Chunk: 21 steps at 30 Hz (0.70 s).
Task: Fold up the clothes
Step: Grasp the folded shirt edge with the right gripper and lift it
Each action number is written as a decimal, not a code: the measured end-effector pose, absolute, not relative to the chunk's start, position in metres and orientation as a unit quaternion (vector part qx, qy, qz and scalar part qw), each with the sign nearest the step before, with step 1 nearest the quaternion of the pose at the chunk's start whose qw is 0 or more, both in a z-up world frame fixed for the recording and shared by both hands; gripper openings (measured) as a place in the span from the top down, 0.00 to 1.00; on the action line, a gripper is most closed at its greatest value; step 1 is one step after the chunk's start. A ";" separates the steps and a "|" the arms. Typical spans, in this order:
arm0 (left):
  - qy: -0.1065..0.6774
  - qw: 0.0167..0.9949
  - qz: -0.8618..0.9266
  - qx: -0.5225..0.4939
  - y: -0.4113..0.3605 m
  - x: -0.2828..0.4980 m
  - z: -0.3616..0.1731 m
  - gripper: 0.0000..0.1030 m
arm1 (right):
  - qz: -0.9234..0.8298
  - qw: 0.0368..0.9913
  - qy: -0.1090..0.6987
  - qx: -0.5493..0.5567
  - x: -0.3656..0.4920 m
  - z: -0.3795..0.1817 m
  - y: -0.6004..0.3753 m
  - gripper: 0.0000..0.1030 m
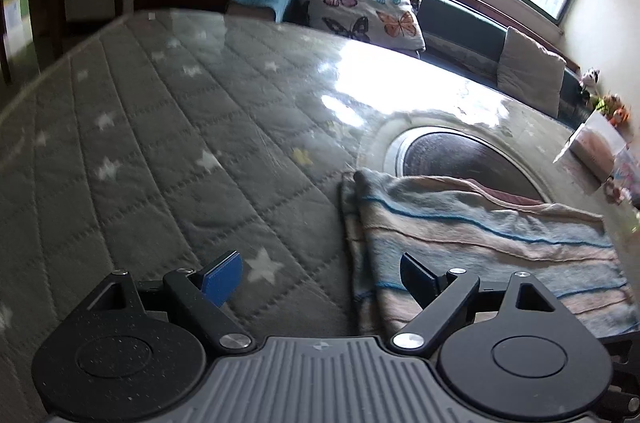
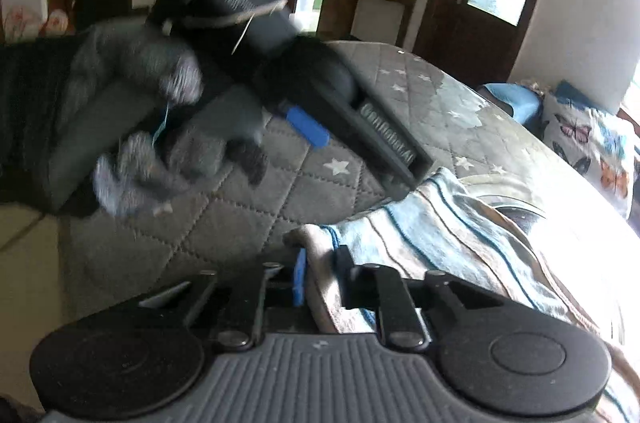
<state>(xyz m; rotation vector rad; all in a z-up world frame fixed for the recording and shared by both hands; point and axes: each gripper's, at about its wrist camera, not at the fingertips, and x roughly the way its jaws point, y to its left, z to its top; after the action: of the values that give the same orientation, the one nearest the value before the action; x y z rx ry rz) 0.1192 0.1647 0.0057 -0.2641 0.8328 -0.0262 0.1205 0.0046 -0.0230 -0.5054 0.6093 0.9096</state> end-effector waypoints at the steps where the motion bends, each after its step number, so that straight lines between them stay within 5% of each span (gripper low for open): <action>1: 0.405 0.904 -0.017 -0.136 0.164 0.119 0.005 0.15 | 0.428 0.826 0.288 -0.227 0.122 -0.020 0.002 0.91; 6: 0.416 0.892 -0.038 -0.174 0.161 0.120 0.004 0.19 | 0.428 0.837 0.291 -0.180 0.128 -0.003 -0.016 0.93; 21: 0.431 0.842 -0.086 -0.312 0.165 0.112 -0.007 0.72 | 0.452 0.837 0.275 -0.139 0.115 0.015 -0.049 0.94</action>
<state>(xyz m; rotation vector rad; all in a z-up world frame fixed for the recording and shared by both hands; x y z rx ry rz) 0.1121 0.1650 -0.0069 -0.6586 0.9115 -0.1817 0.1154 -0.0494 0.0146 -0.2942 0.5829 0.9575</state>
